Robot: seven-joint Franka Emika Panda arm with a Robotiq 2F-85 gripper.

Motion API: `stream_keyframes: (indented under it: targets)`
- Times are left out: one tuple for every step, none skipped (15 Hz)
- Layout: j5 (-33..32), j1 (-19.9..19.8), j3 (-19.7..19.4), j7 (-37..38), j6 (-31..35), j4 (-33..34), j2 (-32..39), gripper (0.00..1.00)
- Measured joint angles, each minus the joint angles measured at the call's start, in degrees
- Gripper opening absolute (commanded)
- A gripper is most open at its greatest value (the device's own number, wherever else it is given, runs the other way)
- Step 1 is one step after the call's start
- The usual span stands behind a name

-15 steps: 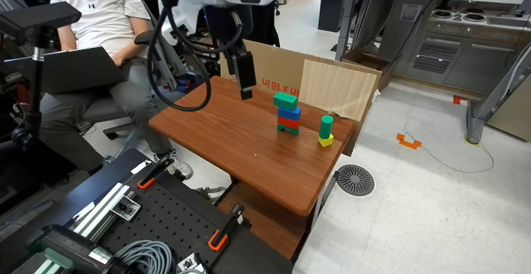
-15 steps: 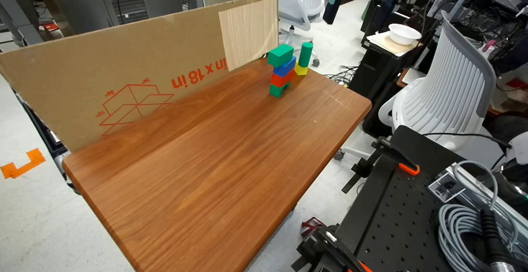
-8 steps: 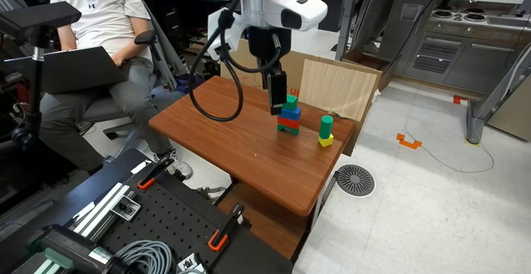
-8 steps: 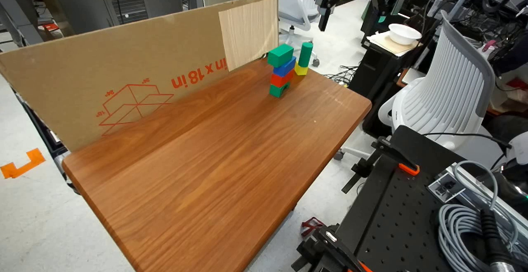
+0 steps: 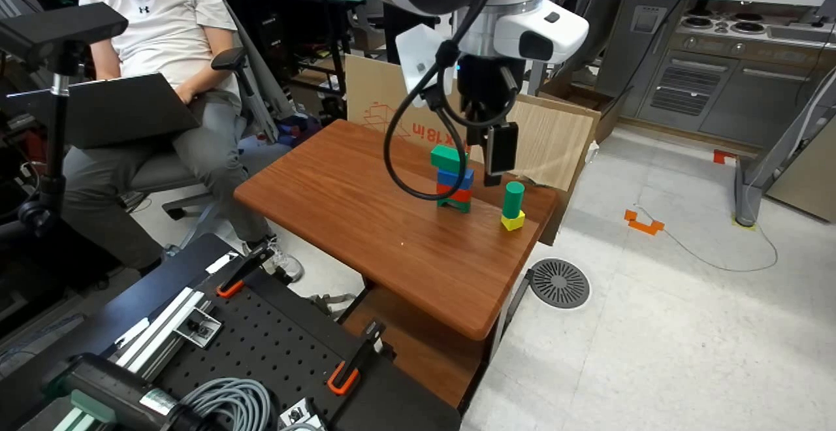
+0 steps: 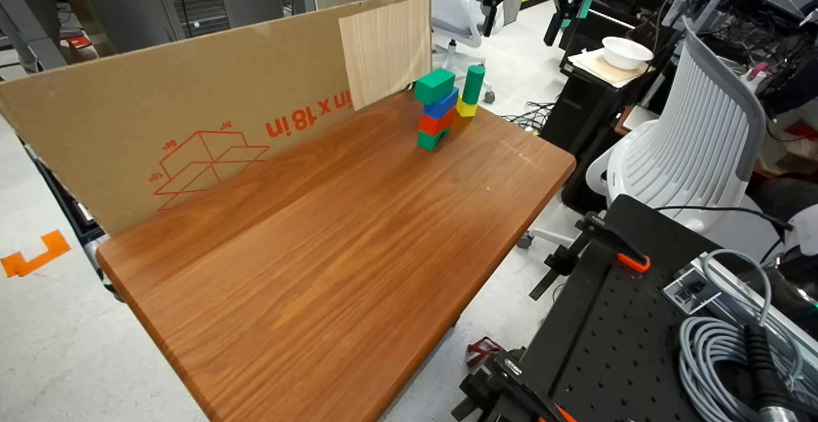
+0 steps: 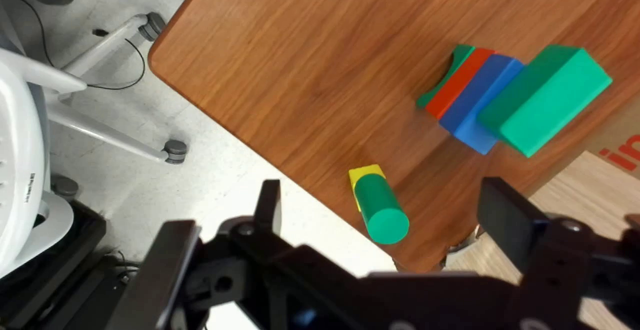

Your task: Remove the green cylindrical block from the top of the yellow block and put it on the table.

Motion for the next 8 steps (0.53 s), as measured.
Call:
stream_keyframes:
  targets:
    - [0.11,-0.19,-0.43,-0.5,-0.02,1.35,1.01,1.0]
    - [0.24,-0.4,-0.8,-1.0,-0.04,2.74,2.1,1.0]
    - [0.42,-0.57,-1.08,-1.47,-0.06,3.99,3.14,1.0]
    - [0.73,-0.75,-1.31,-2.11,-0.09,5.26,4.26,1.0]
    - [0.98,-0.91,-1.43,-2.97,-0.1,6.42,5.36,1.0]
    - [1.15,-1.08,-1.44,-4.12,-0.1,7.54,6.53,1.0]
    - [1.23,-1.19,-1.43,-5.54,-0.09,8.57,7.66,1.0]
    - [1.29,-1.22,-1.4,-7.06,-0.09,9.59,8.79,1.0]
